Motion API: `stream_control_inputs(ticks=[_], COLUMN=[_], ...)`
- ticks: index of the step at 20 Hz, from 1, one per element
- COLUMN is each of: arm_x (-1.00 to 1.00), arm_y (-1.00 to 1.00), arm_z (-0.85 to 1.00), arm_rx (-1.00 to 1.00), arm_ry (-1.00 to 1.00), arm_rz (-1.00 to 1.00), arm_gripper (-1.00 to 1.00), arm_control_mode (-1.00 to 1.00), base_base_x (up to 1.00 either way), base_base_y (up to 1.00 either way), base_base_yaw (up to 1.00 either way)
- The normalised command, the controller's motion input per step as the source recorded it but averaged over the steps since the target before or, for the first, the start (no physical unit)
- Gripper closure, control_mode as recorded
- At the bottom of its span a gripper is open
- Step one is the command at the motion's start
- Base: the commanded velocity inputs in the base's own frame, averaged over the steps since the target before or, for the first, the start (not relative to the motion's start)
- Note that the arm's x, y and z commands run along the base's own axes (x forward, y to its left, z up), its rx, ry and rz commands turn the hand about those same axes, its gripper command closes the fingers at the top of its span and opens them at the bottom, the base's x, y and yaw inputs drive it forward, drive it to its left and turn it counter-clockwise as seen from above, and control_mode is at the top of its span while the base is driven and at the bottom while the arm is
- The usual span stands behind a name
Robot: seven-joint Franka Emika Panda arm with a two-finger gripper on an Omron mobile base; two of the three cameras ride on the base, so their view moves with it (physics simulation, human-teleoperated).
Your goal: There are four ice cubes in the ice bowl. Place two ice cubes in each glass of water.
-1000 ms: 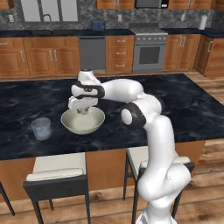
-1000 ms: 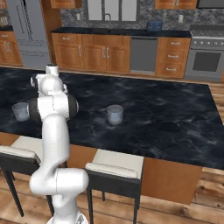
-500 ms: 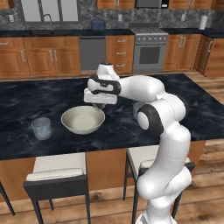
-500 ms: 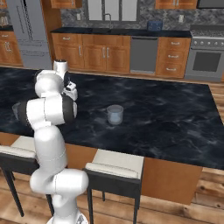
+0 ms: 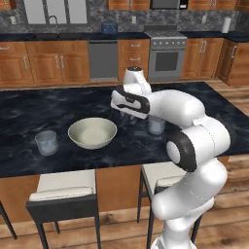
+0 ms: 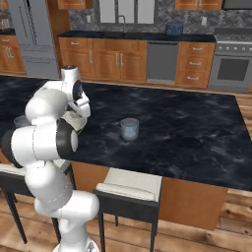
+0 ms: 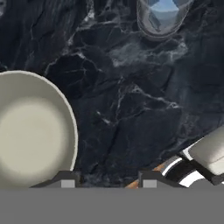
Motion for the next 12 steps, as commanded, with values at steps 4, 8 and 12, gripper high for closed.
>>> stream_control_inputs(ticks=[4, 8, 12], arm_x=[-0.14, -0.01, 0.0], arm_y=[-0.67, -0.67, -0.69], arm_z=[0.21, 0.14, 0.07], arm_rx=[-0.03, -0.02, -0.01], arm_ry=[0.0, 0.0, 0.0], arm_rz=[-0.67, -0.69, -0.73], arm_gripper=[1.0, 1.0, 1.0], arm_control_mode=[-1.0, -1.0, -1.0], base_base_x=[0.0, 0.0, 0.0], base_base_y=[0.0, 0.0, 0.0], base_base_yaw=[0.0, 0.0, 0.0])
